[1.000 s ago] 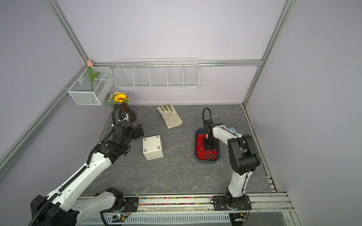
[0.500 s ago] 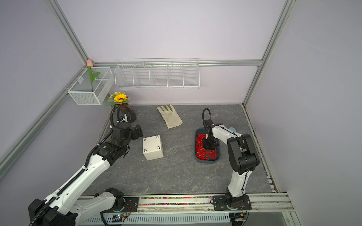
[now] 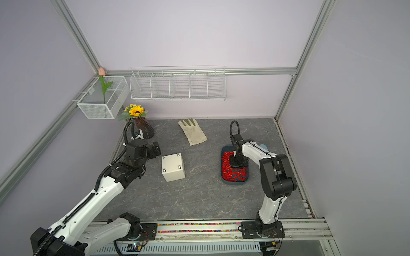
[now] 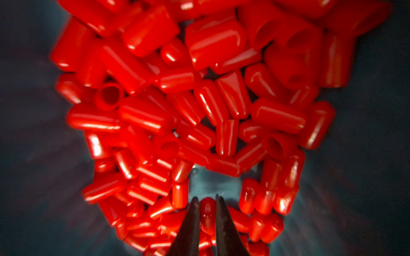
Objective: Cover the protruding screws with screw protection sleeves
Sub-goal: Pick up the screw protection sleeve from the storage box.
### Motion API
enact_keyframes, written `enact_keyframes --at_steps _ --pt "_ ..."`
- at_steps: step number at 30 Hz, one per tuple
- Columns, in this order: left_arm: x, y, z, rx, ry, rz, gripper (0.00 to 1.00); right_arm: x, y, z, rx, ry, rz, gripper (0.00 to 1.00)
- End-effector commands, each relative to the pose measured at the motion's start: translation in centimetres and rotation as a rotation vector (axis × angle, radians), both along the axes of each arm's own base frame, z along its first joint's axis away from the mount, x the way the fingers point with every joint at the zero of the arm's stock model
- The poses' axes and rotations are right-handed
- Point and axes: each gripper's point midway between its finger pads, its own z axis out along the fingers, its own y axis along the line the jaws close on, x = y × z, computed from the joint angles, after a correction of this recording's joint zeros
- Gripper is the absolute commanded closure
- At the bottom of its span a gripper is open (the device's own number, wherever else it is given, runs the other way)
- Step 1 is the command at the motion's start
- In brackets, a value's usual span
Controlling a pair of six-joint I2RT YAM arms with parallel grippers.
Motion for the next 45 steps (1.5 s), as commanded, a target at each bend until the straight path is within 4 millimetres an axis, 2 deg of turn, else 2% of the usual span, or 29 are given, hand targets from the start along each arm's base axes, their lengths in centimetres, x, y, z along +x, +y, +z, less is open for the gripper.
enact_keyframes --at_steps 1,6,9,19,24,33,38,41,45 --pt "-1.0 0.6 -1.1 -0.001 0.031 0.021 0.01 0.4 -0.1 3.1 0.011 -0.065 0.015 0.84" --pt "-1.9 1.1 -1.9 -0.007 0.049 0.028 0.01 0.3 0.1 5.5 0.023 -0.124 0.029 0.84" --pt "-2.3 1.2 -2.6 -0.010 0.072 0.029 0.01 0.5 1.2 7.5 0.023 -0.182 0.072 0.85" --pt "-3.5 1.7 -5.3 -0.024 0.156 0.062 0.01 1.3 8.9 15.6 0.083 -0.423 0.222 0.84" --pt "-3.8 1.8 -6.6 -0.013 0.199 0.068 0.01 1.3 14.0 18.2 0.123 -0.530 0.302 0.84" --pt "-4.2 2.5 -7.5 0.009 0.216 0.097 0.01 1.6 23.1 18.8 0.245 -0.623 0.373 0.84" --pt "-4.1 2.5 -8.0 0.005 0.210 0.096 0.01 1.7 28.1 18.1 0.277 -0.666 0.433 0.84" --pt "-3.9 2.4 -8.2 0.008 0.212 0.099 0.01 1.8 30.1 17.6 0.289 -0.688 0.457 0.84" --pt "-3.8 2.6 -8.5 0.020 0.214 0.109 0.01 2.2 31.5 16.8 0.301 -0.688 0.461 0.84"
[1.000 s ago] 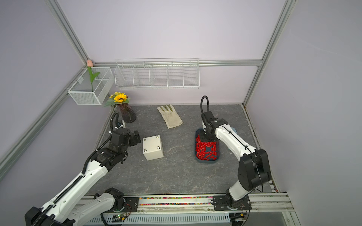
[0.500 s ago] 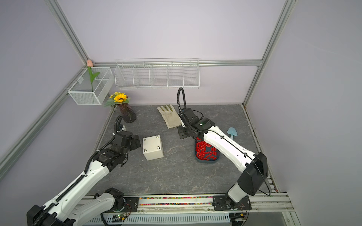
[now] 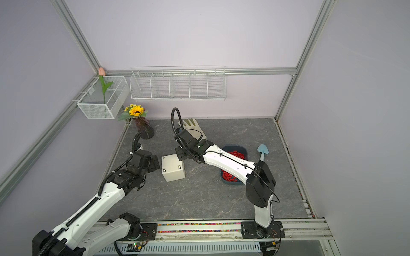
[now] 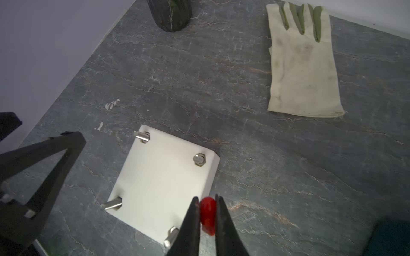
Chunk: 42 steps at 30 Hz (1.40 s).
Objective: Cover the protruding screws with screw protection sleeves
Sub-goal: Attach the screw protection sleeve to the screw.
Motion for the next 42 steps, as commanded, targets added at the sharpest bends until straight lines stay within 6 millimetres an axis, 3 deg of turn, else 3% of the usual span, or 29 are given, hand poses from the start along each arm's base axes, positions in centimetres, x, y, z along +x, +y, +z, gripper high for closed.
enact_keyframes --at_steps 1,19,42 --pt "0.0 0.6 -0.6 0.009 0.000 0.035 0.01 1.3 1.3 1.2 0.054 -0.047 -0.019 0.84" --pt "0.5 0.2 -1.2 0.010 -0.005 0.016 0.01 3.0 3.9 -1.5 0.046 -0.071 0.000 0.83" --pt "0.1 0.6 -0.7 0.007 -0.029 0.024 0.01 3.5 3.3 -3.6 0.012 -0.033 -0.010 0.83"
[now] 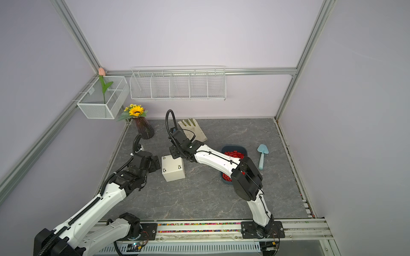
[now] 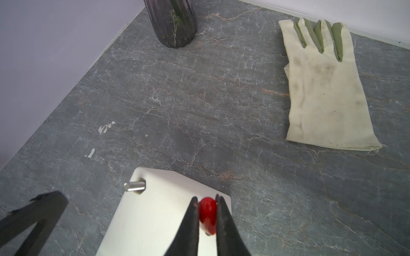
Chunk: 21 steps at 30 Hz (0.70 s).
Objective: Cover the protruding screws with screw protection sleeves
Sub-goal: Attach the screw protection sleeve to the screw.
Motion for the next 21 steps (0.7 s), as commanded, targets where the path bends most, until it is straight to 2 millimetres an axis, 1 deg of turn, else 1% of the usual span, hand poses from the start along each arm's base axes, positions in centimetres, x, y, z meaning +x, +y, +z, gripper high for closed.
enact_keyframes --at_steps 1,13,21 --pt "-0.2 0.6 0.0 0.014 -0.008 0.024 0.01 0.5 -0.3 -1.2 -0.020 0.014 -0.008 0.83" --pt "-0.3 0.8 0.1 0.017 -0.011 0.030 0.01 0.2 -0.1 -2.2 -0.018 0.039 0.000 0.83" --pt "-0.3 0.9 0.2 0.017 -0.015 0.032 0.01 0.1 -0.2 -2.4 -0.018 0.047 -0.001 0.83"
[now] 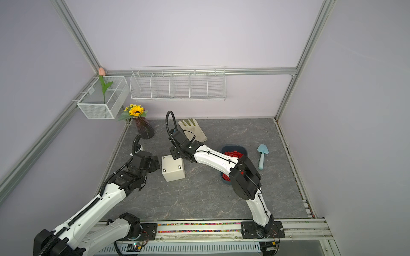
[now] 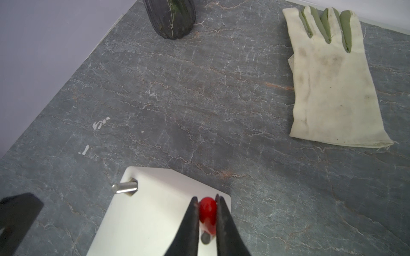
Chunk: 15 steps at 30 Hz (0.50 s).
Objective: Cover the protruding screws with screw protection sleeves
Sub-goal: Attach the screw protection sleeve to the screw.
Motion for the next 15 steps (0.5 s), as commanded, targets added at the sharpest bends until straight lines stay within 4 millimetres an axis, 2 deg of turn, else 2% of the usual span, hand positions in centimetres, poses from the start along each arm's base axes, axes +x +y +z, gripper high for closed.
enact_keyframes --at_steps 1,15 --pt "-0.27 0.64 0.00 0.010 -0.005 0.023 0.01 -0.06 -0.33 -1.12 -0.007 0.025 -0.008 0.83" --pt "-0.36 0.69 0.21 0.003 -0.015 0.024 0.01 -0.60 -1.20 -1.20 -0.010 0.028 -0.019 0.83"
